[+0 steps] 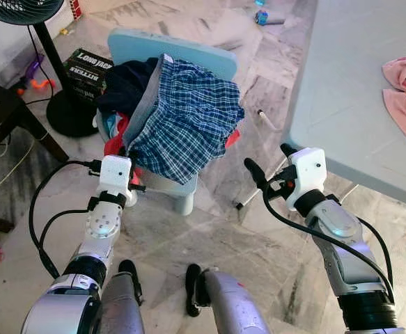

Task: Hang hanger

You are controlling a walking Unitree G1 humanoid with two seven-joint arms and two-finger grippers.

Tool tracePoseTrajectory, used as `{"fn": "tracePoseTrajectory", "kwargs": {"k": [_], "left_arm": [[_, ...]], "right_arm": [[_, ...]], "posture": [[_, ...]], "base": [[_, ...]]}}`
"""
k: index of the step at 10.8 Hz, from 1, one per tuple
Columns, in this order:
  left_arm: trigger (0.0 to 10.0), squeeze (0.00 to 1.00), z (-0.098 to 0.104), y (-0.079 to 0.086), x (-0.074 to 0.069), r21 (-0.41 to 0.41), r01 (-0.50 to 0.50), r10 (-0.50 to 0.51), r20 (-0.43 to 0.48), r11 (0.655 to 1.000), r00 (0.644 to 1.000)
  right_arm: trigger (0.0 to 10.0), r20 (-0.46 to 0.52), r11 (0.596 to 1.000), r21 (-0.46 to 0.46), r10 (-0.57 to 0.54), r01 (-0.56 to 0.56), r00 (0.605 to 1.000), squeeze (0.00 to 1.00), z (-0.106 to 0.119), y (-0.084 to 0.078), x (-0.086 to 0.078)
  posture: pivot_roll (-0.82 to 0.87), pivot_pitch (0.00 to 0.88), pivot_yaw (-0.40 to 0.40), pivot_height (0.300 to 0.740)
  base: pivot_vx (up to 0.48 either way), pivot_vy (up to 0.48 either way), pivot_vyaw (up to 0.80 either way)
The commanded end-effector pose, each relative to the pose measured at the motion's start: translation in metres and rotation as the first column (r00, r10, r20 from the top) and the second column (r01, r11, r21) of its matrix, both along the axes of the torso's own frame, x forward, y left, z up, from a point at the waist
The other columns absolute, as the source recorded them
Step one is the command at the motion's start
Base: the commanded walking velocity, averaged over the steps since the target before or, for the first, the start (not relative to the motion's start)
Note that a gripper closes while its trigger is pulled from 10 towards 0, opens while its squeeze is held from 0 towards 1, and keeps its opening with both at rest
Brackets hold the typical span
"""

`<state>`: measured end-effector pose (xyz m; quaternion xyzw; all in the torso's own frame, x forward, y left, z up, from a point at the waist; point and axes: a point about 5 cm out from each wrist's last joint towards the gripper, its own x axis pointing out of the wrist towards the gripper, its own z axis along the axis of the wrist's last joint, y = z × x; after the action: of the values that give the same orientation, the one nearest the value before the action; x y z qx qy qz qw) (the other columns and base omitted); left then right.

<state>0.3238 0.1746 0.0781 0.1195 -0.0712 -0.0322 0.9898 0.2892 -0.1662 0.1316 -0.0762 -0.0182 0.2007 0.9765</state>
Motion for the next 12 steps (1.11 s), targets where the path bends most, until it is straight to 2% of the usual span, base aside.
{"fn": "tracePoseTrajectory", "kwargs": {"k": [1,3,5,9,11,12], "left_arm": [[0.0,0.0,-0.005,-0.005,-0.003,-0.003,0.007,-0.007,-0.009,1.0,1.0],[0.0,0.0,-0.003,-0.005,-0.002,0.001,0.01,-0.01,0.0,1.0,1.0],[0.0,0.0,-0.003,-0.005,-0.003,-0.006,0.016,-0.016,0.006,1.0,1.0],[0.0,0.0,0.008,-0.012,0.007,-0.082,0.022,-0.022,-0.002,0.996,1.0],[0.0,0.0,0.02,-0.018,0.006,-0.128,0.052,-0.048,0.04,0.99,0.998],[0.0,0.0,0.026,-0.02,0.003,-0.122,0.07,-0.061,0.072,0.99,0.996]], "right_arm": [[10.0,-0.012,1.0,-0.013,-0.024,0.024,1.0,0.0,-0.003,-0.009,-0.002],[10.0,-0.012,1.0,-0.013,-0.02,0.019,1.0,0.0,-0.002,-0.009,-0.002],[10.0,-0.033,0.999,0.015,0.046,-0.046,0.998,0.0,-0.004,-0.001,-0.005],[10.0,-0.041,0.998,0.041,0.051,-0.05,0.998,0.0,-0.011,0.01,-0.001],[10.0,-0.034,0.996,0.08,0.049,-0.046,0.998,0.0,-0.013,0.023,0.002],[10.0,-0.031,0.994,0.102,0.053,-0.049,0.998,0.0,-0.014,0.027,0.002]], "posture": [[-0.14,0.296,-0.202,0.74],[-0.14,0.295,-0.204,0.74],[-0.13,0.294,-0.198,0.74],[-0.07,0.283,-0.156,0.74],[-0.03,0.271,-0.107,0.74],[-0.02,0.266,-0.093,0.74]], "base": [[0.0,0.0,0.0],[0.0,0.0,0.0],[0.0,0.0,0.0],[0.0,0.0,0.0],[0.0,0.0,0.0],[0.0,0.0,0.0]]}}
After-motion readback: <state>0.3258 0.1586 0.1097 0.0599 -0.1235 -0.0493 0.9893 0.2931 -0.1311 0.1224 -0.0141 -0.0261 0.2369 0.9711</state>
